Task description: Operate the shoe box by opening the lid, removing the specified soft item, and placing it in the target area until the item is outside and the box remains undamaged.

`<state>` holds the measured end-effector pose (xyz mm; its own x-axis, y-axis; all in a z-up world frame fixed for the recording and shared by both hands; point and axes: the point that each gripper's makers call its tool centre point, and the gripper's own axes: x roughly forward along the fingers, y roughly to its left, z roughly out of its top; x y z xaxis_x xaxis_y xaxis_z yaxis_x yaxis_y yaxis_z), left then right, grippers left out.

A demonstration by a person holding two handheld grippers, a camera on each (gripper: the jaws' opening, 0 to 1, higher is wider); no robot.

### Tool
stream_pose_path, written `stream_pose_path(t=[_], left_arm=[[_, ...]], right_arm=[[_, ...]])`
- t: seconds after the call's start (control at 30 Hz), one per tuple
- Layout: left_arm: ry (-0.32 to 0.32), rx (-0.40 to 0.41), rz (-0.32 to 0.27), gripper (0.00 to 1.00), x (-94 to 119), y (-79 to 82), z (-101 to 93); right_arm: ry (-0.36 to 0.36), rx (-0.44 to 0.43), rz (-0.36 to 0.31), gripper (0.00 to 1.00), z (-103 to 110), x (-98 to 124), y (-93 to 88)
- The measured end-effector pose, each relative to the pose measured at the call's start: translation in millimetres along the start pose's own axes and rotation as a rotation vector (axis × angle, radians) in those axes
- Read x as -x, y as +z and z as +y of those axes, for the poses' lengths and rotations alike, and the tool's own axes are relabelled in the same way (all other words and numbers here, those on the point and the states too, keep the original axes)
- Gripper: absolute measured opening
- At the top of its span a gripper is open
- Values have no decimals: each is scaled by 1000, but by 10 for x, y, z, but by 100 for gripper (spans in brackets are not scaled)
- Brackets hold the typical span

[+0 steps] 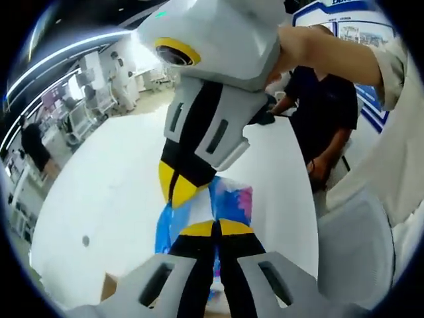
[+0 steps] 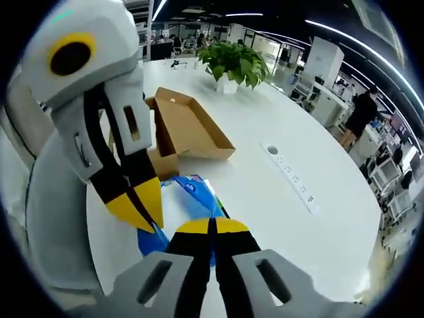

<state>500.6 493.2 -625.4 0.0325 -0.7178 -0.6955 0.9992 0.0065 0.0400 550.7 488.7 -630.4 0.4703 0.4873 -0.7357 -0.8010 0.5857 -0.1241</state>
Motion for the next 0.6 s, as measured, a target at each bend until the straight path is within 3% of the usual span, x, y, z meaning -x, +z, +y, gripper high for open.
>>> stream_pose_path(t=[0.6], left_arm=[[-69,-23,4,0,-578,245,53]], right_arm=[[-25,-38,16,0,-369,128,-508]])
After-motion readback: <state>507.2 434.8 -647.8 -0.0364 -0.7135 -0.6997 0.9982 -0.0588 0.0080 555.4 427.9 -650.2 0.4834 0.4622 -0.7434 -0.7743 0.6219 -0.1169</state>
